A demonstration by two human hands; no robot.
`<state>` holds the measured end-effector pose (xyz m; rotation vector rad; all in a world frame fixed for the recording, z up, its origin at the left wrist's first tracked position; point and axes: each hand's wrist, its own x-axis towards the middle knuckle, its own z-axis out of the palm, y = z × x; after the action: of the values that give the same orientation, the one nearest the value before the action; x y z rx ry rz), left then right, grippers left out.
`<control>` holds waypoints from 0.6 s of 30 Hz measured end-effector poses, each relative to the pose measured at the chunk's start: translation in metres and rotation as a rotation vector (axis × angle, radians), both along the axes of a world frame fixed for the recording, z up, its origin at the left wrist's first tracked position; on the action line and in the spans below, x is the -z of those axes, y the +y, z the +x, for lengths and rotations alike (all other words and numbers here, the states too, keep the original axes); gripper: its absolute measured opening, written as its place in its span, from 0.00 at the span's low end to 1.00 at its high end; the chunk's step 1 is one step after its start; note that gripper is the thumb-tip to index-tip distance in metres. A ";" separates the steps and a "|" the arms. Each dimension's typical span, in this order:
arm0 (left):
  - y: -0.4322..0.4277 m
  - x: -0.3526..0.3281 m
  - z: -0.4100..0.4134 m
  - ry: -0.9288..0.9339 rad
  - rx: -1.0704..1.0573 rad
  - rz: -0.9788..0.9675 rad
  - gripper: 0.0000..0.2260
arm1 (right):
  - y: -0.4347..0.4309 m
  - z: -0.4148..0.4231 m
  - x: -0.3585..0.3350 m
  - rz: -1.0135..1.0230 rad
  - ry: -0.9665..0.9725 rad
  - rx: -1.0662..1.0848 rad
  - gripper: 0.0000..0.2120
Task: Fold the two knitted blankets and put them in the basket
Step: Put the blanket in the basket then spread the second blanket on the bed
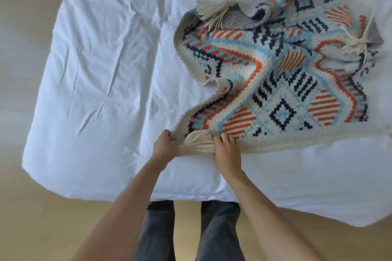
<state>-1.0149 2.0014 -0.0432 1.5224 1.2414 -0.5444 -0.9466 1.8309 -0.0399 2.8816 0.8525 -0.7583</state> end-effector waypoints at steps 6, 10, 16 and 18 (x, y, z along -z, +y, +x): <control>0.017 -0.005 -0.003 0.044 0.221 -0.130 0.07 | -0.008 -0.005 -0.012 0.033 0.072 0.039 0.13; 0.003 -0.009 0.011 0.039 0.262 -0.067 0.08 | -0.024 0.002 -0.017 0.101 0.127 0.087 0.17; -0.034 -0.012 0.037 0.033 0.298 0.019 0.15 | -0.074 0.026 -0.022 0.116 0.083 0.237 0.17; -0.048 -0.008 0.045 0.039 0.315 0.052 0.16 | -0.097 0.039 -0.021 0.116 0.072 0.270 0.19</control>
<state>-0.9704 1.9532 -0.0348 1.7724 1.0560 -0.7540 -0.9072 1.7339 -0.0191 3.1317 0.5345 -0.8649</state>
